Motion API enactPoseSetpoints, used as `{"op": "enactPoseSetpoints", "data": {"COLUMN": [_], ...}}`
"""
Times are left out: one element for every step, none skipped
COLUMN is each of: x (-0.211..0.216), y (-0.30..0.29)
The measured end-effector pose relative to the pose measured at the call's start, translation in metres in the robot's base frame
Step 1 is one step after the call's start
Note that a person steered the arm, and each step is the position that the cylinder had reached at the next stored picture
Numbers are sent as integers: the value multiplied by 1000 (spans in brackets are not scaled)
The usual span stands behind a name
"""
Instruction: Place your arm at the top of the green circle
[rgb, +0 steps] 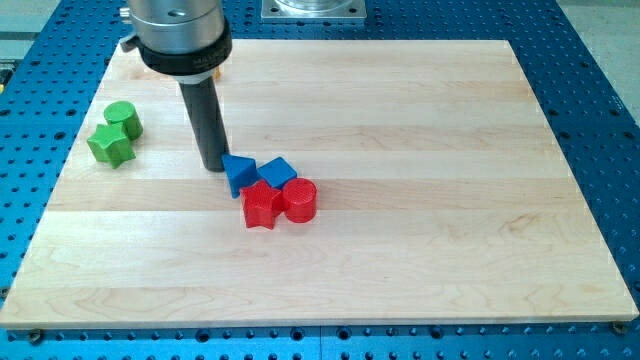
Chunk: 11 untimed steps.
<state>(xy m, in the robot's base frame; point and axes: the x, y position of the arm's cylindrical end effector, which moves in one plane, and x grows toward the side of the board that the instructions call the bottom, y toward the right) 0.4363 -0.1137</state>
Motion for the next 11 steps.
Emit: {"op": "enactPoseSetpoints", "data": {"x": [2,2,1,-26,-84,-113,-98,-76,-92,-89,-51], "y": [11,11,3,-13,-13,-44,-85,-105,-114,-139,-149]}}
